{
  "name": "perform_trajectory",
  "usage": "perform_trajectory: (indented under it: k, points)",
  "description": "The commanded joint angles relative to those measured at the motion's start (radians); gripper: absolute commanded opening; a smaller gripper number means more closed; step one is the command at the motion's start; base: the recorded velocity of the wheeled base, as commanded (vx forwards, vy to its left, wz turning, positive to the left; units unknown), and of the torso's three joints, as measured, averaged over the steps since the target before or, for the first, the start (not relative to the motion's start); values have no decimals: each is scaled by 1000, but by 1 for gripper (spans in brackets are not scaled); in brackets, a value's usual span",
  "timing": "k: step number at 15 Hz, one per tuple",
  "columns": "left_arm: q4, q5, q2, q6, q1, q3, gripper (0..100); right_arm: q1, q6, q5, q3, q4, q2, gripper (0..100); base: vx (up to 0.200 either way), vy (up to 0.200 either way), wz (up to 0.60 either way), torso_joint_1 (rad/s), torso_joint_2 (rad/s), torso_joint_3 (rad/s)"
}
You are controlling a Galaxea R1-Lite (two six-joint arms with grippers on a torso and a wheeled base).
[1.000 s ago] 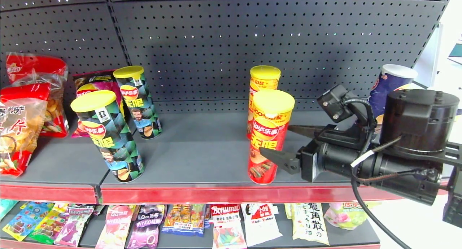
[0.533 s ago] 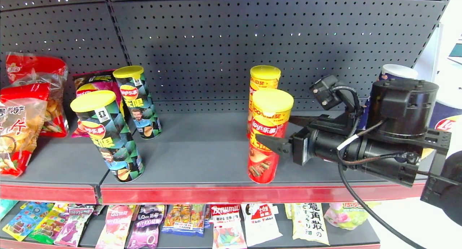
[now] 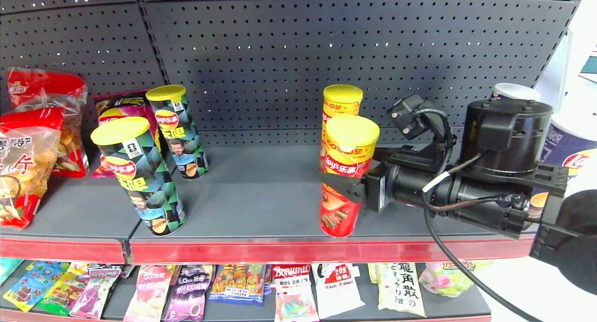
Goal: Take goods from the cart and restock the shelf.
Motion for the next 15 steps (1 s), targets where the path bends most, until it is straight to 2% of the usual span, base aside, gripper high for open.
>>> perform_trajectory:
  k: [1, 4, 8, 15]
  points:
    - [0, 0, 2, 0, 1, 0, 100, 7, 0, -10, -5, 0, 9, 100, 0, 0, 0, 0, 0, 0]
    - [0, 0, 2, 0, 1, 0, 100, 23, 0, -53, -5, 0, 12, 100, 0, 0, 0, 0, 0, 0]
    - [0, 0, 2, 0, 2, 0, 100, 83, 14, -207, -4, -72, 41, 100, 0, 0, 0, 0, 0, 0]
    - [0, 0, 2, 0, 1, 0, 100, 69, 18, -214, -8, -72, 53, 100, 0, 0, 0, 0, 0, 0]
